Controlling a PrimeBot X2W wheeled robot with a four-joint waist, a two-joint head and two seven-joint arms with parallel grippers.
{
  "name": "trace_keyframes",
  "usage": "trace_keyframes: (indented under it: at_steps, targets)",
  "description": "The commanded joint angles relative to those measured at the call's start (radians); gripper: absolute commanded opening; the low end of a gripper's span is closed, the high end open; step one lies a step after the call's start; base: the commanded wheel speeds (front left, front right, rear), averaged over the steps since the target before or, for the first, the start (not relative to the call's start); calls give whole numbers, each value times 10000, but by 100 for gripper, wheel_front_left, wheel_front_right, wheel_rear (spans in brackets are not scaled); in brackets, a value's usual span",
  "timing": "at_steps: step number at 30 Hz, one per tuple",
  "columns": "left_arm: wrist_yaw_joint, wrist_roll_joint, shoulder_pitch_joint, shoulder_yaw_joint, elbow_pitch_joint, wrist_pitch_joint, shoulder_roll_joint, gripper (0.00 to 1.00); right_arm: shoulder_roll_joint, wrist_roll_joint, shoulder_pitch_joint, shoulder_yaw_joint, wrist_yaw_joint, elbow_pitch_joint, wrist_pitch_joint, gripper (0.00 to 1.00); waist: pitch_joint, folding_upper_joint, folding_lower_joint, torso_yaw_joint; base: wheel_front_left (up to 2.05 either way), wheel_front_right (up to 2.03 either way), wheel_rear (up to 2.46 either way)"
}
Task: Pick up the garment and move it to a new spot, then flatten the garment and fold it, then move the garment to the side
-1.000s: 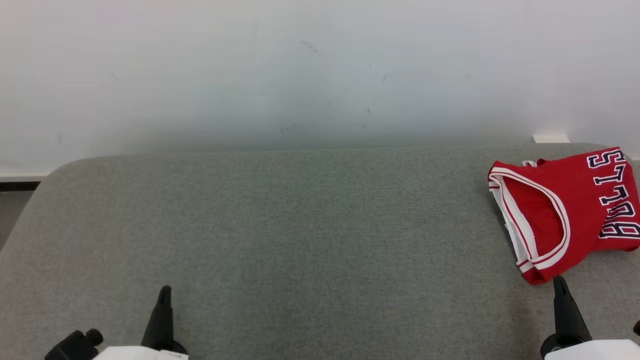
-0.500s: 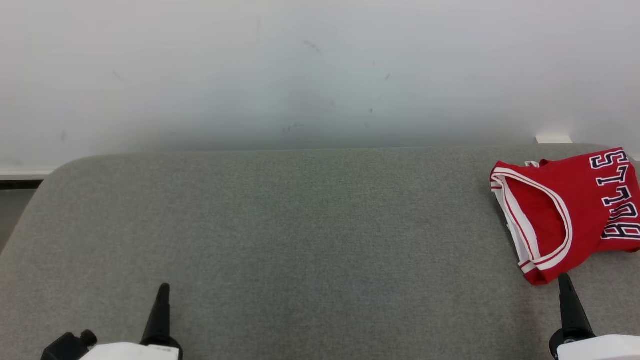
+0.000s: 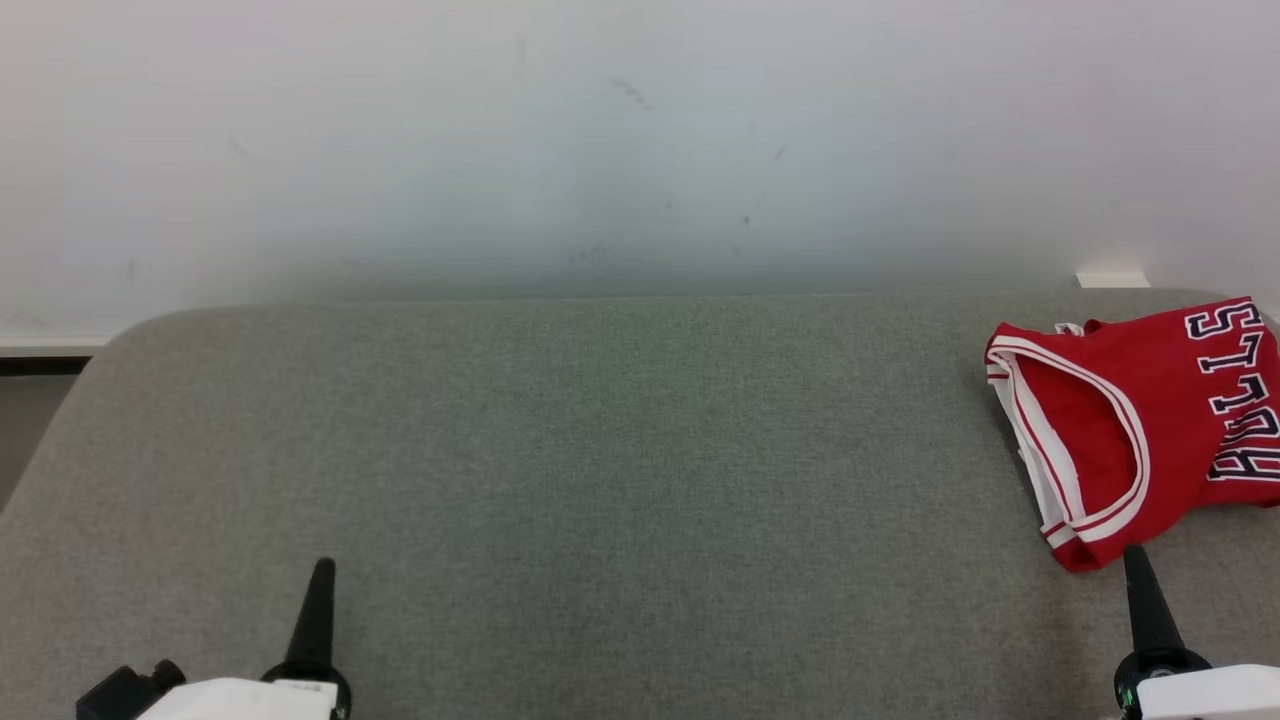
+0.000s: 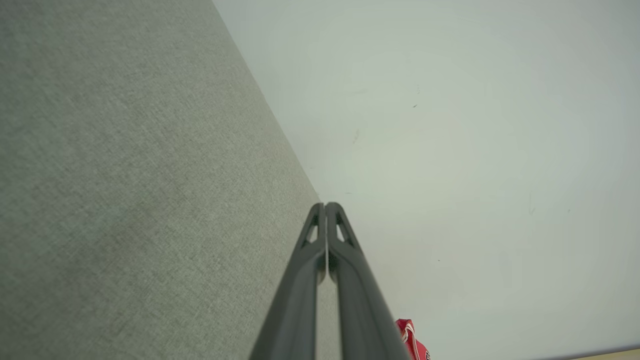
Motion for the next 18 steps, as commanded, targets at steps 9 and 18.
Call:
trace_keyframes:
  at_steps: [9,18]
  targets:
    - [-48,-1011,-225,103,-102,258,77,0,9,910,-259,-186,-13,-102,263,0,7,0,0,34,0,0,0]
    - [-63,-1784,-260,172,-104,479,84,0,37,1599,-284,-302,-14,-105,480,0,14,0,0,69,0,0,0]
